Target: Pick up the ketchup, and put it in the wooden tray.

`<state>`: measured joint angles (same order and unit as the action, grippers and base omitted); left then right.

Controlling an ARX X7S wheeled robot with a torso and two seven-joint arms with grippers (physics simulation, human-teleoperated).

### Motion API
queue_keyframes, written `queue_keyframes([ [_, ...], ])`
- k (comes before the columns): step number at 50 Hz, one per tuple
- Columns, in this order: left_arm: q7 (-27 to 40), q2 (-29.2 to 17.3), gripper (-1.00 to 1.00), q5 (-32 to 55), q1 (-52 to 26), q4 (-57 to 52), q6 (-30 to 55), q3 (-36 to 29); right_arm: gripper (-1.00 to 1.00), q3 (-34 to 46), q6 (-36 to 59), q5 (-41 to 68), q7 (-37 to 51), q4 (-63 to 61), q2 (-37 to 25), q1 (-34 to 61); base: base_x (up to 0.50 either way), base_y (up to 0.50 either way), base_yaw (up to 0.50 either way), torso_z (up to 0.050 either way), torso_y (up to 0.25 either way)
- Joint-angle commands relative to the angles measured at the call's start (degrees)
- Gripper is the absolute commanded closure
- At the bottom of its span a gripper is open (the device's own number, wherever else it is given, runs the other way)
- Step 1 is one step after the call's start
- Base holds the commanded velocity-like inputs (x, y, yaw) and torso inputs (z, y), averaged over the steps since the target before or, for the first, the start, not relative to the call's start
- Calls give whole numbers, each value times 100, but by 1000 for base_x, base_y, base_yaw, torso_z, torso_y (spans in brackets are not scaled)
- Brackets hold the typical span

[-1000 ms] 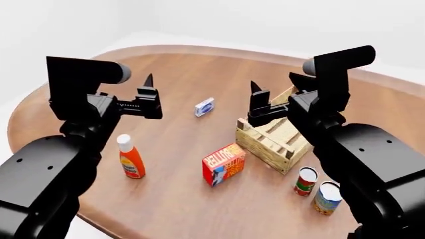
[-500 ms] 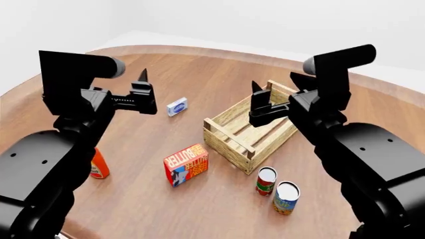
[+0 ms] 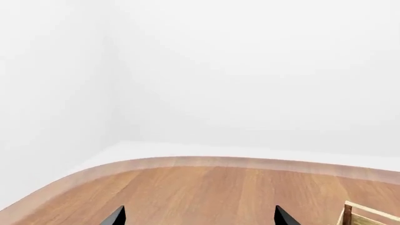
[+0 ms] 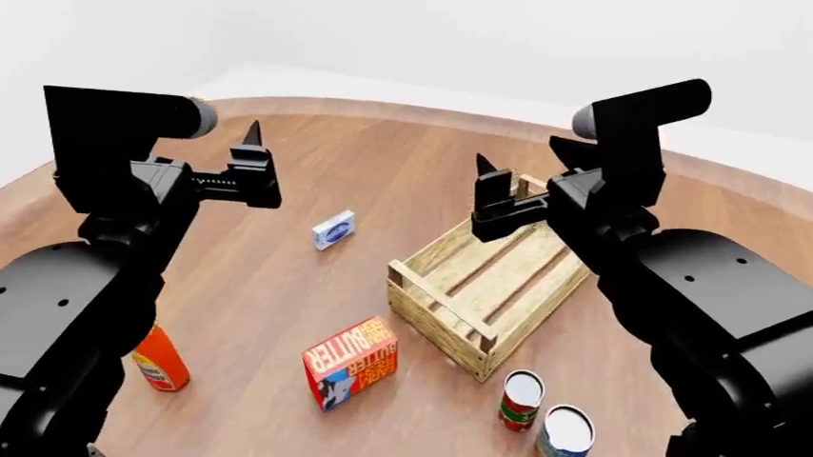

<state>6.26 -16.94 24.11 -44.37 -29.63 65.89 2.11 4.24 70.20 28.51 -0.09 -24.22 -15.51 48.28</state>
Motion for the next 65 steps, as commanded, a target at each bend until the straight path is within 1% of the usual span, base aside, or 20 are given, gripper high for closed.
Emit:
queue_keyframes([
  [1, 46, -17, -100, 54, -21, -53, 61, 82, -100, -3, 46, 53, 55, -47, 20, -6, 341, 126, 0, 0, 0],
  [14, 66, -54, -100, 103, -47, -75, 69, 141, -100, -1, 94, 98, 134, -147, 13, -35, 341, 126, 0, 0, 1],
  [22, 62, -124, -100, 90, 46, -71, -21, 209, -100, -5, -5, 49, 204, -98, 11, -54, 17, 6, 0, 0, 1],
  [27, 40, -249, -100, 64, 72, -50, -108, 314, -100, -30, -50, 81, 184, -93, 9, -63, 0, 0, 0, 0, 0],
  [33, -40, -531, -100, 54, 241, -129, -170, 534, -100, -29, -94, 111, 154, -33, 11, -18, 0, 0, 0, 0, 0],
  [39, -159, -775, -100, 111, 608, -362, -261, 892, -100, -13, -156, 110, 136, 47, 2, 76, 0, 0, 0, 0, 0],
  [46, -314, -946, -100, 278, 1286, -688, -202, 1473, -100, -9, -136, 111, 168, 50, -32, 148, 0, 0, 0, 0, 0],
  [58, -558, -1017, -100, 444, 2348, -1116, -286, 2183, -100, 37, 22, 108, 272, -28, -107, 362, 0, 0, 0, 0, 0],
  [65, -654, -972, -100, 559, 2757, -1307, -269, 2527, -100, -3, 164, 150, 358, -170, -131, 401, 0, 0, 0, 0, 0],
])
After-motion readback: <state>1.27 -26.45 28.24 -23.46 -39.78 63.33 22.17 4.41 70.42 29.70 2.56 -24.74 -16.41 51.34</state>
